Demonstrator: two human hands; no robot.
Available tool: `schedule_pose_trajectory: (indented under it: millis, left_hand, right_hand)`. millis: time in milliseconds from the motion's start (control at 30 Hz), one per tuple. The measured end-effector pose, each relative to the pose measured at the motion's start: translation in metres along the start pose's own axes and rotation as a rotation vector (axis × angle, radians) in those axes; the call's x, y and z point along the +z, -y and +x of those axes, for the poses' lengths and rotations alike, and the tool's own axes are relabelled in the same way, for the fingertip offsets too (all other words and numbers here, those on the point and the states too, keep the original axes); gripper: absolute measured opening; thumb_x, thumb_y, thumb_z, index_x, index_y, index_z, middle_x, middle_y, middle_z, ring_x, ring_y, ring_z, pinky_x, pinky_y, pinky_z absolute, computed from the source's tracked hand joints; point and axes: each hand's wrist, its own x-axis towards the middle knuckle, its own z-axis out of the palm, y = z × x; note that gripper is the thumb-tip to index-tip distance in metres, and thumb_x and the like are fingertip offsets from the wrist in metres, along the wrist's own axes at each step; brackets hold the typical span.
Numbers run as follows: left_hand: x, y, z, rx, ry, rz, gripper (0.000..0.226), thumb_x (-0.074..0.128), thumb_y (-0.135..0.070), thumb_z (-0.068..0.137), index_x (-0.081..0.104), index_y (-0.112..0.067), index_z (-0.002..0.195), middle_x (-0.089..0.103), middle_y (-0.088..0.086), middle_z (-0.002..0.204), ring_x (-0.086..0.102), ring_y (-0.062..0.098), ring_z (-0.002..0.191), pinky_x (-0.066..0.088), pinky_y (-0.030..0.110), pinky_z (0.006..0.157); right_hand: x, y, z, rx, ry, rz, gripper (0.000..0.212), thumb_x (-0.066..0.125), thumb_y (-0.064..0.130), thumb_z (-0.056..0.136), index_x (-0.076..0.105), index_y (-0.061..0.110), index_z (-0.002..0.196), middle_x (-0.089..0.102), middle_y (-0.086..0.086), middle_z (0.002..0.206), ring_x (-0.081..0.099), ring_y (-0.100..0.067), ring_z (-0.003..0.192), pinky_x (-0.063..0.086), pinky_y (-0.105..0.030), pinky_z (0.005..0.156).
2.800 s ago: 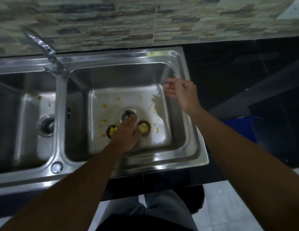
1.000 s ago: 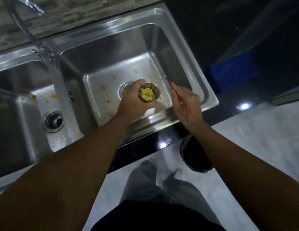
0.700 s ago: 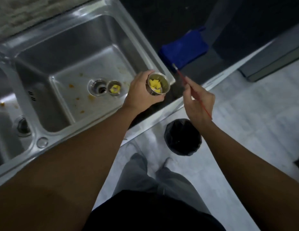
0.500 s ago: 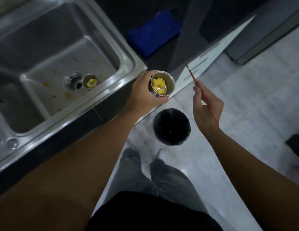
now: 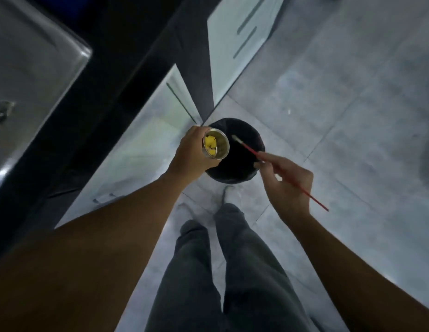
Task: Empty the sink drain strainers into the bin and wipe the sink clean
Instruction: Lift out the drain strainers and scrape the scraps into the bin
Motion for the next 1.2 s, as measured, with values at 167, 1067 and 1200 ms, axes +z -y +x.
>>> schedule_pose_trajectory:
  millis: [167, 1067, 1200]
  left_hand:
    - [0.043, 0.041, 0.026, 0.027, 0.115, 0.060, 0.078, 0.092, -0.023, 0.063, 0.055, -0.016, 0.131, 0.055, 0.004, 0.125, 0.055, 0.016, 0.112, 0.043, 0.013, 0.084]
    - [0.106, 0.061, 0.085, -0.070, 0.325, 0.260, 0.075, 0.087, -0.018, 0.069, 0.051, -0.019, 0.135, 0.046, 0.001, 0.135, 0.050, 0.023, 0.125, 0.052, 0.042, 0.099]
    - [0.109, 0.063, 0.082, -0.109, 0.315, 0.271, 0.077, 0.086, -0.017, 0.070, 0.049, -0.018, 0.138, 0.044, 0.002, 0.137, 0.049, 0.023, 0.126, 0.051, 0.039, 0.100]
  right_hand:
    - [0.034, -0.038, -0.009, 0.028, 0.112, 0.022, 0.016, 0.070, 0.004, 0.091, 0.078, 0.007, 0.105, 0.078, -0.003, 0.097, 0.075, -0.009, 0.086, 0.063, -0.032, 0.083]
    - [0.080, -0.137, 0.026, 0.112, 0.099, 0.067, 0.021, 0.065, 0.006, 0.094, 0.075, 0.011, 0.111, 0.078, -0.002, 0.101, 0.076, -0.011, 0.089, 0.061, -0.029, 0.085]
    - [0.077, -0.138, 0.020, 0.072, 0.042, 0.005, 0.020, 0.066, 0.006, 0.092, 0.076, 0.010, 0.109, 0.078, -0.001, 0.098, 0.075, -0.007, 0.088, 0.060, -0.023, 0.083]
